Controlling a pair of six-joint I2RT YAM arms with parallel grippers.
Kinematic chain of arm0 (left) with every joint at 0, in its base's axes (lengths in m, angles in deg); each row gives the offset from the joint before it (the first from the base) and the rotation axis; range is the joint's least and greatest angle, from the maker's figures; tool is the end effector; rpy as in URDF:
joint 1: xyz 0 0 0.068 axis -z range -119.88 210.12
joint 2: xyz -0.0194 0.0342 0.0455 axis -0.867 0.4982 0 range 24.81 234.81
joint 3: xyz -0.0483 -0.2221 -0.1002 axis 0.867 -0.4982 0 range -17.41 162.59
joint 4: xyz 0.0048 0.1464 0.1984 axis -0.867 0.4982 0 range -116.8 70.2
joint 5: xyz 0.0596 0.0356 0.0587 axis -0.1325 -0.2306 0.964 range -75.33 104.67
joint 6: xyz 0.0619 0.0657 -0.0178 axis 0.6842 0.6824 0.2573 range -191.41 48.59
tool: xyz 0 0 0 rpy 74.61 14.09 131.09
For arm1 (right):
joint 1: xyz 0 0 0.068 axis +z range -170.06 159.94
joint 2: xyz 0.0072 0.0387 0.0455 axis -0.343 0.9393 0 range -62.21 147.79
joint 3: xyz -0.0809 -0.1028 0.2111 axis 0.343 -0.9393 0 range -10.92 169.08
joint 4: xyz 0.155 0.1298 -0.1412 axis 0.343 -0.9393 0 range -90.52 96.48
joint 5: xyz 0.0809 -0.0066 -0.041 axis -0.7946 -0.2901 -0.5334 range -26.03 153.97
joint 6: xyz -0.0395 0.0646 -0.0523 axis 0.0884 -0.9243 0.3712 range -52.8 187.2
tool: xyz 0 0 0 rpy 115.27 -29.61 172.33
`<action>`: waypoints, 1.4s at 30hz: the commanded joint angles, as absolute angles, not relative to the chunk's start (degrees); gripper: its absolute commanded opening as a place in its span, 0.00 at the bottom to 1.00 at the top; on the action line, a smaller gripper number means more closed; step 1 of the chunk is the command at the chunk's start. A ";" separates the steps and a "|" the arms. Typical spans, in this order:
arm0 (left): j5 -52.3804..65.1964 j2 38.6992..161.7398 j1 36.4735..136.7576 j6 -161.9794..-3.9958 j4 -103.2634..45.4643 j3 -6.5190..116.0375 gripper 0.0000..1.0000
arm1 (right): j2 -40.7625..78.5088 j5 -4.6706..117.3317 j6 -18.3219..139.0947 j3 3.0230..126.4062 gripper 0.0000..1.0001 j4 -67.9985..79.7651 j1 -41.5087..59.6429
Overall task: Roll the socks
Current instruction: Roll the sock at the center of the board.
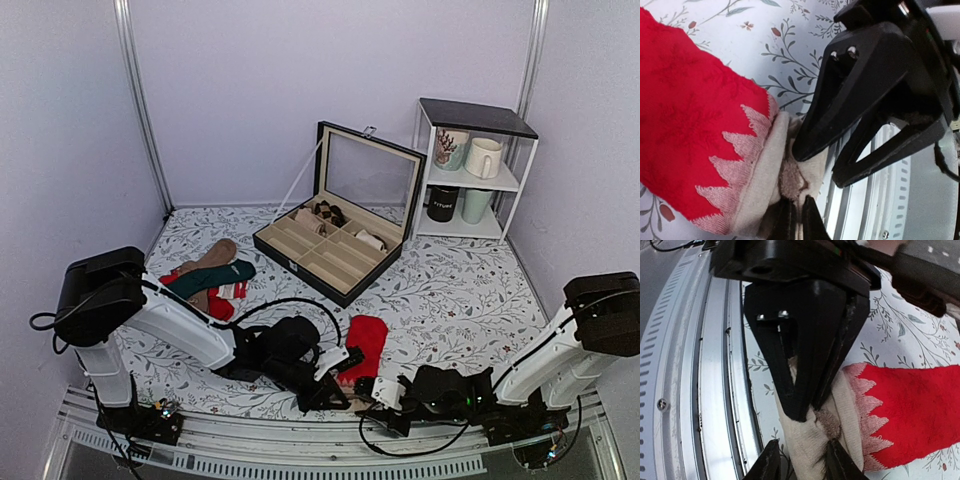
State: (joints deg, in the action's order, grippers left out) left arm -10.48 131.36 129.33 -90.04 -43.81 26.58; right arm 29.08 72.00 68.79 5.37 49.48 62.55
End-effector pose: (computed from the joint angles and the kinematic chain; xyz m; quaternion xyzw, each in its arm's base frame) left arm 0.0916 -0.3406 0.0604 0.4604 0.7817 -0.4012 0.1262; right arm 0.0469 0.2710 0.0637 -0.5597 0.6701 0.2677 0.4074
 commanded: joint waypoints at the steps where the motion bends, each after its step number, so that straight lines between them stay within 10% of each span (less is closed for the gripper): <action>1: -8.93 135.46 128.59 -88.91 -31.04 24.23 0.00 | 29.64 74.85 62.31 7.18 0.28 39.91 64.25; 6: -6.86 133.36 128.30 -88.24 -31.46 24.13 0.10 | 30.90 73.57 55.92 8.70 0.00 34.79 64.74; 13: 6.48 123.38 128.26 -83.38 -32.16 23.44 0.46 | 30.43 72.85 45.77 8.40 0.00 30.84 64.77; 25: 13.36 104.39 137.38 -68.04 -53.16 9.49 0.48 | 22.09 63.86 32.63 3.80 0.00 25.33 59.06; 42: 8.78 121.17 139.83 -59.71 -51.10 18.05 0.49 | 31.18 54.94 25.71 3.72 0.00 28.19 52.60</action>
State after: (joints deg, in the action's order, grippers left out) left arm 8.43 118.33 138.99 -62.04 -50.08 16.00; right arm 27.83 56.25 26.91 7.10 41.90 53.06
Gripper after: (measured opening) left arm 0.484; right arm 0.027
